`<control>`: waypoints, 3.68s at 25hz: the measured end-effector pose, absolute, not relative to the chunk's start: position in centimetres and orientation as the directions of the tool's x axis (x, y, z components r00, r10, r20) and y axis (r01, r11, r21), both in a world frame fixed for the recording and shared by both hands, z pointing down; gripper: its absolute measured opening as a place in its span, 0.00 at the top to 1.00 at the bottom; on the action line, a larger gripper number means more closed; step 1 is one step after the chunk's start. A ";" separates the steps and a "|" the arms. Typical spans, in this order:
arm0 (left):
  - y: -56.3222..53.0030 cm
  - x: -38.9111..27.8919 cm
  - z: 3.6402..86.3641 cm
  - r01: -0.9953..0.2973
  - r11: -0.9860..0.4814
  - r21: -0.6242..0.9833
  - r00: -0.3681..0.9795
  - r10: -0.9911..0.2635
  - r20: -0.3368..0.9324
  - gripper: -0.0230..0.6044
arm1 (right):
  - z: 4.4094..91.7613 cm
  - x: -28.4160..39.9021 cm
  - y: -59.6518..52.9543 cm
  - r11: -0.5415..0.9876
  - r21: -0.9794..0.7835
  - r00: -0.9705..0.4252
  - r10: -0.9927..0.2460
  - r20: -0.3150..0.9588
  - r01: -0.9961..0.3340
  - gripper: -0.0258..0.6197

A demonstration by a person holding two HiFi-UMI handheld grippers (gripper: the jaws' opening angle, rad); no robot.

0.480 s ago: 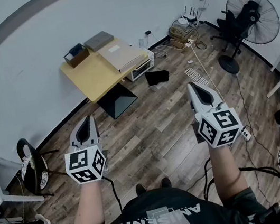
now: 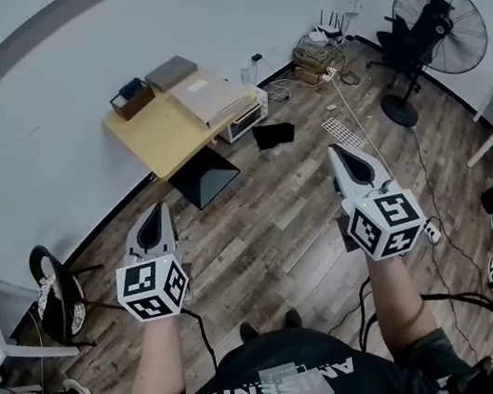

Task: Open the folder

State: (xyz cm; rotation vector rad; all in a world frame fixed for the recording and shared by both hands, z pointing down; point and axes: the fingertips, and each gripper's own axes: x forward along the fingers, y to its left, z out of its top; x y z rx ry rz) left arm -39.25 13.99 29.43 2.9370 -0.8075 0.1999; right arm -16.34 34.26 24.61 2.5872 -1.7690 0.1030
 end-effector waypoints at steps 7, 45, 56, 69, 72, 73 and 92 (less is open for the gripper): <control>13.2 -39.7 28.7 -0.503 -0.863 0.054 0.861 -0.494 0.120 0.96 | 24.1 -17.4 33.8 -0.364 -0.025 0.362 -0.931 0.047 -0.931 0.95; 1.9 -26.3 29.5 -0.501 -0.865 0.009 0.861 -0.497 0.109 0.96 | 25.2 -2.0 21.5 -0.324 -0.011 0.324 -0.946 0.006 -0.946 0.95; -0.8 -18.7 28.4 -0.547 -0.837 0.025 0.835 -0.543 0.089 0.96 | 24.7 6.8 18.6 -0.291 -0.016 0.291 -0.957 -0.004 -0.956 0.95; -1.1 -11.1 28.0 -0.552 -0.833 0.026 0.832 -0.550 0.071 0.96 | 26.7 14.3 18.5 -0.257 -0.007 0.257 -0.966 0.008 -0.966 0.95; -1.6 -9.8 27.8 -0.544 -0.839 0.020 0.837 -0.541 0.082 0.96 | 26.5 15.1 18.6 -0.247 0.013 0.247 -0.969 -0.010 -0.969 0.95; -1.9 -9.5 27.5 -0.543 -0.839 0.019 0.838 -0.540 0.081 0.96 | 26.6 15.3 18.4 -0.242 0.021 0.242 -0.970 -0.009 -0.970 0.95; -13.4 -4.2 29.6 -0.518 -0.853 0.061 0.855 -0.516 0.048 0.96 | 27.9 18.6 4.9 -0.212 0.013 0.213 -0.976 0.049 -0.977 0.95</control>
